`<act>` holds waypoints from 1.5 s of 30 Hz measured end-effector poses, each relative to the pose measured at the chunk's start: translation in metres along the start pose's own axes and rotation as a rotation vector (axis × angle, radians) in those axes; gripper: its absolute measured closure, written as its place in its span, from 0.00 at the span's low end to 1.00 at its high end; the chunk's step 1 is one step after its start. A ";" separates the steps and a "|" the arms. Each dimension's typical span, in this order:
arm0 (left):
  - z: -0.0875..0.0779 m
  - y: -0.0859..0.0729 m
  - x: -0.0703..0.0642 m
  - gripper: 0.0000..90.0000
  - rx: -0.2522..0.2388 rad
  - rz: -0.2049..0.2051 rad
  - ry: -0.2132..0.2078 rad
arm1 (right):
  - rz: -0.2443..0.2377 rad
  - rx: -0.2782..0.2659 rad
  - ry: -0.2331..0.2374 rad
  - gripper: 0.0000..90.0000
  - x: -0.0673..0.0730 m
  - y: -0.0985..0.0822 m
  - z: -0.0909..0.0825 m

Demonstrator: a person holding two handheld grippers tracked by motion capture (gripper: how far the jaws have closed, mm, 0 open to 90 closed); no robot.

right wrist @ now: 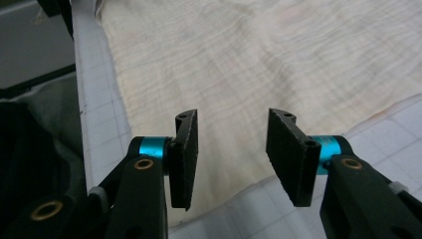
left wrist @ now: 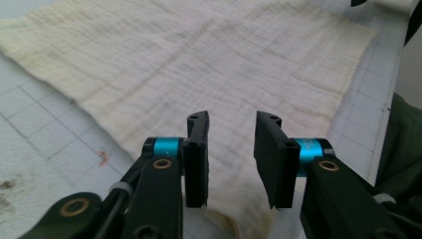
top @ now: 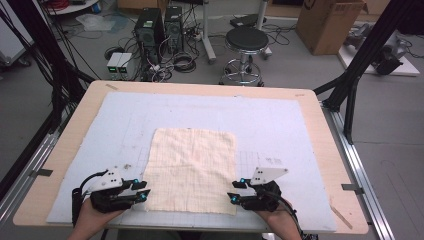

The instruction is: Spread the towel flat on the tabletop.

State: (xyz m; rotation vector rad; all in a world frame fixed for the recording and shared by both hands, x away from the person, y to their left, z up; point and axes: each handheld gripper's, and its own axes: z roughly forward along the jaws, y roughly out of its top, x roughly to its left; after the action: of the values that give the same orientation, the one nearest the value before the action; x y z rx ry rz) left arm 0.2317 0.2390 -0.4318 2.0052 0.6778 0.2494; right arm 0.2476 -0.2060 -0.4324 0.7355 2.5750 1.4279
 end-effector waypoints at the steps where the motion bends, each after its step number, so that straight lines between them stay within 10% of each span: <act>1: 0.000 0.000 0.001 0.70 -0.005 -0.005 0.001 | 0.006 -0.006 -0.007 0.58 -0.001 0.000 -0.001; 21: 0.003 0.006 0.015 0.53 -0.072 -0.059 0.062 | 0.058 -0.087 -0.101 0.29 -0.017 0.012 -0.001; 45: 0.003 0.007 0.016 0.49 -0.066 -0.054 0.076 | 0.049 -0.077 -0.114 0.27 -0.017 0.012 -0.001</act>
State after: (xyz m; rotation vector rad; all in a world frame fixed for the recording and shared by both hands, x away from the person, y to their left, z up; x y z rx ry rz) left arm 0.2487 0.2429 -0.4286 1.9196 0.7613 0.3136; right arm 0.2665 -0.2088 -0.4241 0.8480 2.4194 1.4449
